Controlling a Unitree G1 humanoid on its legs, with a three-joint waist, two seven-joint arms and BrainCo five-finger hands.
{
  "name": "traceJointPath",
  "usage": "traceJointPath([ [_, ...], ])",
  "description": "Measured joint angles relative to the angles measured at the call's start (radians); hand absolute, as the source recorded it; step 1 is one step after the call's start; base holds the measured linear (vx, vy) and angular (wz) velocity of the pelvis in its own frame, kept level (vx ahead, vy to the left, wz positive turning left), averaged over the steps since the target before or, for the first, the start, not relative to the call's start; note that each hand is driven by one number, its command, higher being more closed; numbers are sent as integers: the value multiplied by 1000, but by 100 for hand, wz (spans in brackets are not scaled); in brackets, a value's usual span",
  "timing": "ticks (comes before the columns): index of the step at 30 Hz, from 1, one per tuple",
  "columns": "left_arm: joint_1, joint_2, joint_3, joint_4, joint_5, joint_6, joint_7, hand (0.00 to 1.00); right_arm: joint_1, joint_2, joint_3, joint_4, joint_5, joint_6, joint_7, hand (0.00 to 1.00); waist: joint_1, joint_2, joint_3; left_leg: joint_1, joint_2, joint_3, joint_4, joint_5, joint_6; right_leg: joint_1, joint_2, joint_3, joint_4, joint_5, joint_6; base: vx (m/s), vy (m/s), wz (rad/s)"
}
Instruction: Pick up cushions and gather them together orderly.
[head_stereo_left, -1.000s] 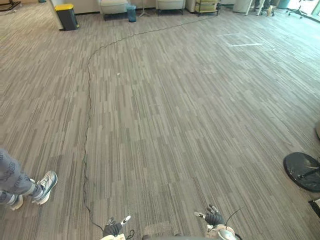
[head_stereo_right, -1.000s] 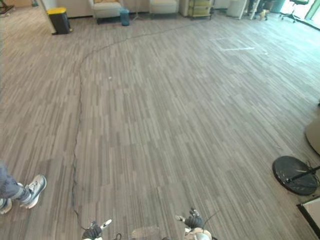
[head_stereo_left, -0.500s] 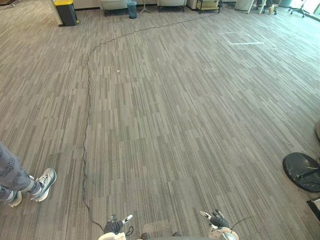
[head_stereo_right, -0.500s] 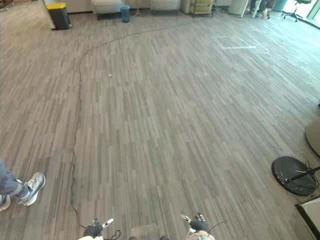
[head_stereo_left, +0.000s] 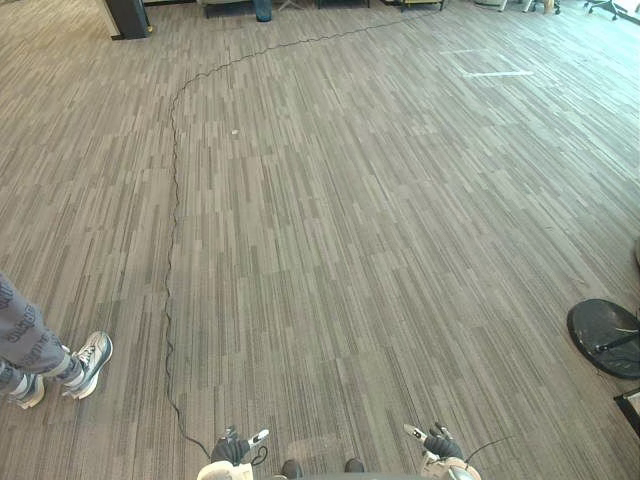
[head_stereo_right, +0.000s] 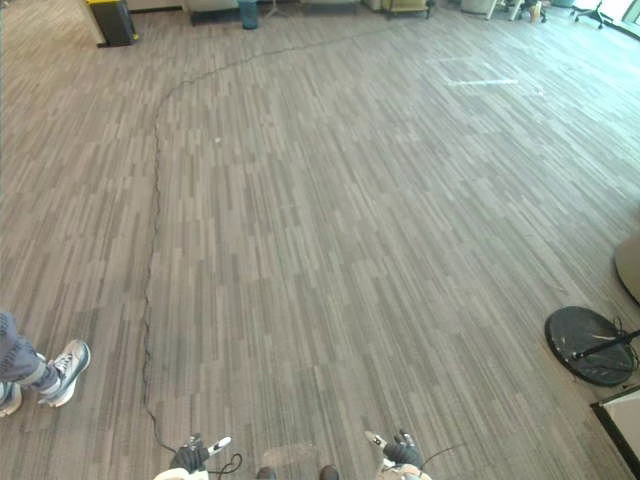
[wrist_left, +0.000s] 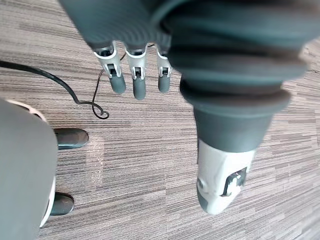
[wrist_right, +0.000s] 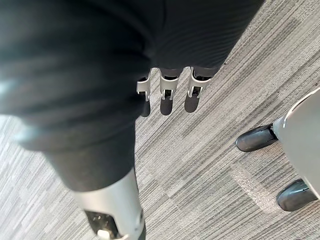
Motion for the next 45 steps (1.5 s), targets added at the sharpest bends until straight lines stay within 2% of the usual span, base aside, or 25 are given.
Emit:
traceJointPath([
  [3,-8,1,6,-7,-1,0,1,0,-6,0,1,-12,1,-1,0,0,1,-2,26,-35,11,5,67,-32,3,-17,-1,1,26,-4,-1,-24,-19,1],
  [4,-12,-4,43,-44,-2,0,1,0,-8,4,1,-27,2,-1,0,0,5,-5,62,-112,35,13,258,-114,-2,-23,-6,-3,66,-30,-10,-45,-52,6],
  [6,-14,-13,72,-69,-2,2,1,0,3,3,2,-48,5,0,-2,0,5,2,80,-193,68,20,456,-170,-8,-33,-5,-23,117,-87,-14,-105,-56,28],
  [7,-14,-21,96,-101,-4,2,1,0,23,3,18,-61,15,-1,-5,0,5,-1,96,-296,114,36,706,-184,2,-31,-6,-46,176,-132,-24,-110,-13,42],
  [9,-1,-31,116,-142,-9,0,2,0,37,-4,39,-63,31,0,-11,0,13,4,95,-382,184,74,873,-209,27,-25,-8,-53,227,-174,-40,50,63,27],
  [13,1,-36,115,-157,-32,-1,5,0,32,-1,45,-99,33,0,-14,0,17,0,89,-446,217,146,676,-195,24,-9,-78,-43,228,-205,4,243,164,-1],
  [17,-5,-43,110,-158,-35,-1,9,0,23,0,49,-97,32,1,-29,0,43,-2,71,-483,178,148,466,-4,9,26,-157,-20,184,-255,70,453,357,-12],
  [18,-8,-31,110,-158,-35,-1,11,0,32,18,54,-94,30,3,-28,0,51,-30,49,-486,153,175,501,-71,31,30,-190,-7,204,-256,34,442,264,-26],
  [19,-8,-29,110,-158,-34,-1,12,0,30,31,54,-98,29,3,-27,0,53,-38,44,-486,148,183,526,-105,37,15,-203,3,241,-241,37,587,319,-21],
  [22,-18,-2,72,-136,-31,5,20,0,28,57,57,-101,28,1,-18,0,54,-61,36,-389,123,216,557,-188,73,-84,-261,30,591,-171,127,597,326,-13],
  [23,-23,5,39,-126,-30,15,21,0,28,57,57,-107,28,0,-9,0,50,-61,37,-307,115,224,531,-212,79,-156,-268,42,822,-113,166,511,215,-15],
  [25,-31,2,18,-122,-30,18,21,0,28,60,58,-133,28,0,-6,0,50,-48,49,-182,111,235,476,-225,80,-231,-268,7,1046,-105,153,516,137,-31],
  [27,-39,-17,12,-119,-31,18,21,0,26,61,58,-148,27,-1,-4,0,47,-39,53,-26,107,251,373,-238,61,-320,-252,-63,1154,-145,92,488,69,-44],
  [29,-59,-30,2,-114,-31,18,19,0,20,63,57,-172,11,-1,-1,0,36,-39,55,51,105,259,311,-258,27,-420,-231,-122,1100,-190,68,384,14,-18],
  [31,-91,-57,2,-82,-30,19,18,0,6,49,55,-173,-7,-4,1,0,2,-34,60,108,111,253,278,-258,27,-486,-197,-193,835,-200,39,502,-78,26],
  [32,-97,-65,3,-78,-30,20,18,0,5,44,54,-176,-7,-6,1,0,-2,-29,64,125,115,249,267,-259,27,-496,-186,-195,769,-187,31,588,-149,48],
  [34,-98,-87,5,-79,-27,18,16,0,2,27,52,-172,-7,-9,1,0,-7,-18,72,185,117,215,207,-264,18,-506,-152,-149,473,-57,45,458,-155,64],
  [35,-91,-87,10,-76,-22,18,12,0,11,29,51,-165,-7,-9,1,0,-10,-22,73,217,103,188,188,-271,5,-505,-158,-125,447,16,36,560,-213,50],
  [36,-91,-121,43,-56,-19,20,4,0,-1,-4,48,-151,-11,-5,2,0,-5,8,76,267,139,154,187,-264,-17,-510,-142,-123,553,3,-17,564,-218,25],
  [37,-85,-120,44,-49,-17,20,4,0,-1,-9,48,-147,-11,-4,2,0,-4,20,71,263,155,144,206,-252,-38,-512,-140,-133,575,-25,-27,600,-278,11],
  [39,-80,-122,57,-42,-7,20,1,0,-4,-26,41,-146,-10,-7,3,0,-8,63,69,170,237,62,456,-188,-80,-473,-110,-168,620,-129,-53,652,-374,22],
  [41,-82,-121,85,-50,-3,21,-2,0,-4,-27,44,-140,-9,-4,3,0,-6,69,72,26,300,-41,794,-36,-95,-387,-76,-179,583,-170,-67,666,-323,0],
  [42,-75,-116,109,-86,-3,18,-3,0,-2,-15,71,-134,-8,0,2,0,5,59,90,-102,345,-35,1100,-77,-99,-220,-34,-168,496,-195,-87,712,-213,-27],
  [43,-75,-115,111,-103,-3,17,-2,0,0,3,91,-134,-6,-1,2,0,9,32,95,-174,343,5,1136,-123,-80,-135,-32,-158,432,-201,-87,701,-182,-30],
  [45,-76,-116,102,-132,-3,14,-3,0,-1,20,117,-134,-1,0,2,0,14,20,94,-291,339,76,1092,-168,-49,-46,-32,-143,345,-202,-81,456,-54,-23],
])
